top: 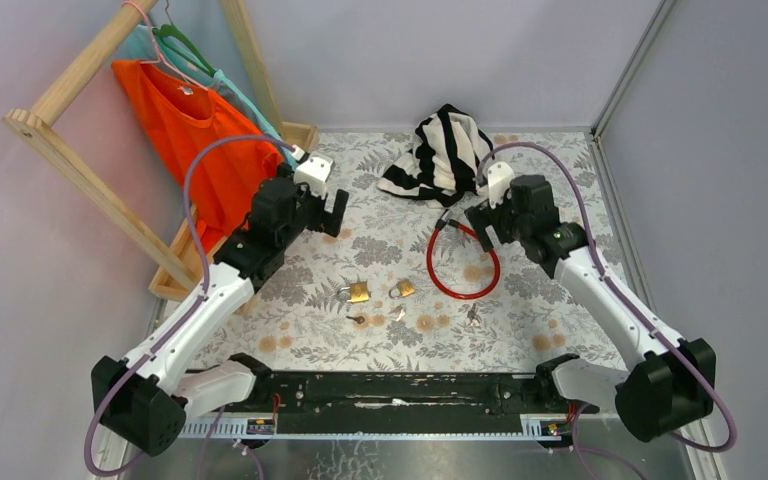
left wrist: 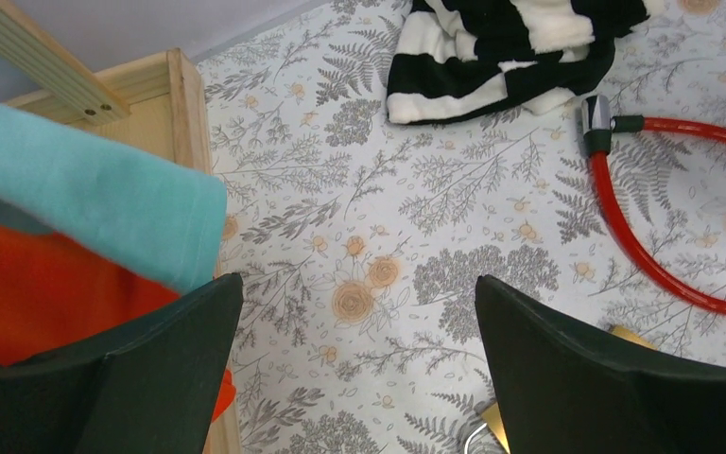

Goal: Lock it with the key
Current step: Reset both arms

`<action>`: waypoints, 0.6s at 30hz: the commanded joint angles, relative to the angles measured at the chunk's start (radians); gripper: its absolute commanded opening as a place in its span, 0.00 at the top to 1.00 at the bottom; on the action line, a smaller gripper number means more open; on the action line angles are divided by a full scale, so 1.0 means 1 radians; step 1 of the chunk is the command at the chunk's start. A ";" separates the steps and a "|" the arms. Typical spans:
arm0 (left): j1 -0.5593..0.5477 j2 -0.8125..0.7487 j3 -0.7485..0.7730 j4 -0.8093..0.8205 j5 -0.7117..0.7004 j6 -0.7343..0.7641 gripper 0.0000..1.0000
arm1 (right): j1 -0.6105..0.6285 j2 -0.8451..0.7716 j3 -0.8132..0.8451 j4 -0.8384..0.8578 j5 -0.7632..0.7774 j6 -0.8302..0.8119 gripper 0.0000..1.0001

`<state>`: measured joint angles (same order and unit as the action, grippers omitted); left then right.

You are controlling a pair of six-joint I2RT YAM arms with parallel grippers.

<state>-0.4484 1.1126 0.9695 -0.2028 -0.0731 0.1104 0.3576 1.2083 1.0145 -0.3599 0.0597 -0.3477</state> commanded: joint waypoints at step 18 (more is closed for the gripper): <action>-0.024 -0.035 -0.024 0.073 0.102 0.217 0.00 | -0.002 -0.130 -0.101 0.142 -0.150 0.107 0.01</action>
<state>-0.4591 1.0740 0.8982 -0.1787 0.0246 0.2543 0.3569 1.0836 0.8680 -0.2127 -0.0105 -0.2554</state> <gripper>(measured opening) 0.998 0.990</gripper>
